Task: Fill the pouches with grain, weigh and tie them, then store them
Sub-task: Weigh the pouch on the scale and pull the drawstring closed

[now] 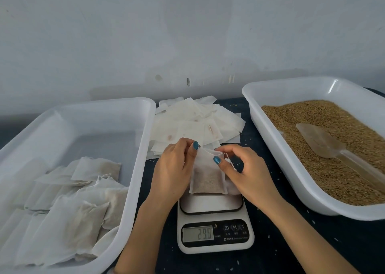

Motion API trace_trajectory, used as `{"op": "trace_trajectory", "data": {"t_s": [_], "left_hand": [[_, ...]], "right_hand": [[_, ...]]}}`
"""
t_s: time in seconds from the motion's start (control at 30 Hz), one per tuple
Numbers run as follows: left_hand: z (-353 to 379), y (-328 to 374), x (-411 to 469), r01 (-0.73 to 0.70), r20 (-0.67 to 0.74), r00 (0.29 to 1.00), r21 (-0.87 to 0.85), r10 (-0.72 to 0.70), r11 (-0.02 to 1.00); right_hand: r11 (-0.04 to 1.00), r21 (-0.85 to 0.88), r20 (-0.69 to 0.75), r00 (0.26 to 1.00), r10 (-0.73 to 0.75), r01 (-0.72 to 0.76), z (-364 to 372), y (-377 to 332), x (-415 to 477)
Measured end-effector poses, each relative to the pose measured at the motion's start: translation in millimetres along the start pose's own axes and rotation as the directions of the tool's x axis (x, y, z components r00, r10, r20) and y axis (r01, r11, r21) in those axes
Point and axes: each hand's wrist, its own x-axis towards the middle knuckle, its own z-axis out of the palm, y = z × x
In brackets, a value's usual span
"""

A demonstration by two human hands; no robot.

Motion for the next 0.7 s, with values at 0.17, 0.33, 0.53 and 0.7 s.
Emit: {"op": "trace_trajectory", "data": {"t_s": [0.17,0.33,0.53,0.7], "left_hand": [[0.1,-0.4,-0.7,-0.006,0.001,1.000,0.001,0.006,1.000],[0.1,0.1,-1.3,0.005,0.001,1.000,0.002,-0.005,1.000],[-1.9,0.7,-3.0,0.046,0.099,0.994,-0.022,-0.044,0.999],[-6.4,8.4,-5.0,0.032,0.137,0.990,0.005,-0.033,0.999]], "right_hand": [[1.000,-0.001,-0.011,1.000,0.007,-0.007,-0.5,-0.4,-0.3],[1.000,0.005,-0.012,1.000,0.016,-0.016,-1.9,-1.8,-1.0],[1.000,-0.014,0.004,1.000,0.028,-0.028,-2.5,-4.6,-0.1],[0.999,-0.016,-0.010,0.999,0.031,-0.031,-2.8,-3.7,1.1]]}}
